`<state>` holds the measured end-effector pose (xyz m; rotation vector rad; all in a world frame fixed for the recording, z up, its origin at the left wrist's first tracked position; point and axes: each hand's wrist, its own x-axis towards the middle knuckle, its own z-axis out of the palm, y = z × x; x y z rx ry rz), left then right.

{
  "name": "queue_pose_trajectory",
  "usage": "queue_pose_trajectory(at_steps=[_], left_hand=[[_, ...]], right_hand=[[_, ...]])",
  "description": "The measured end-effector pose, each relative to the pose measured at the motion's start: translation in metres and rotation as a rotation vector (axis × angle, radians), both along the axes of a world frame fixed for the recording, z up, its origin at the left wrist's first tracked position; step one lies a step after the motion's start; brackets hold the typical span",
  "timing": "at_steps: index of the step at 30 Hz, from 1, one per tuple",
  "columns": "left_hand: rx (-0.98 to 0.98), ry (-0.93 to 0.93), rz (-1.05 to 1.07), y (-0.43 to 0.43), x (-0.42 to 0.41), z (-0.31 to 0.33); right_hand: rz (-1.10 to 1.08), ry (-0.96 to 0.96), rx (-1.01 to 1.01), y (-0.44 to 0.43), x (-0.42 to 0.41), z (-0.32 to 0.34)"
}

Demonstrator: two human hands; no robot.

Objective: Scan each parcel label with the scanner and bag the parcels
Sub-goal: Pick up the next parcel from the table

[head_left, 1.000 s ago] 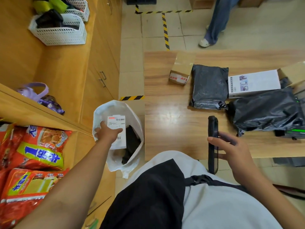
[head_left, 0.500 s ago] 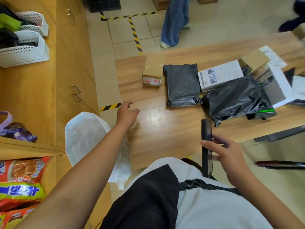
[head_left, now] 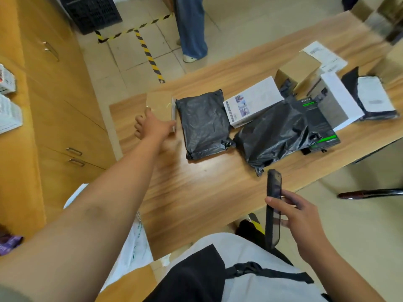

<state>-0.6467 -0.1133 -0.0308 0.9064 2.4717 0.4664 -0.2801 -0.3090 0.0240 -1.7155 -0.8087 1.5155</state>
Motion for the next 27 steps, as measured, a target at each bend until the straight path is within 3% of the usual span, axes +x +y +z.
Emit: queue_pose_trajectory(at_steps=[6, 10, 16, 21, 27], left_hand=[[-0.07, 0.05, 0.03, 0.018, 0.002, -0.003], [-0.019, -0.023, 0.127, 0.003, 0.0, -0.001], [0.272, -0.391, 0.315, -0.082, -0.015, -0.001], [0.271, -0.763, 0.463, -0.159, -0.011, -0.003], [0.271, -0.962, 0.376, -0.232, 0.02, -0.015]], right_hand=[[0.033, -0.003, -0.061, 0.024, 0.013, -0.011], [0.06, 0.025, -0.063, 0.044, 0.013, -0.014], [0.188, 0.013, -0.074, 0.074, -0.004, -0.012], [0.346, -0.02, -0.022, 0.09, -0.02, -0.007], [0.503, -0.016, 0.037, 0.096, -0.04, -0.006]])
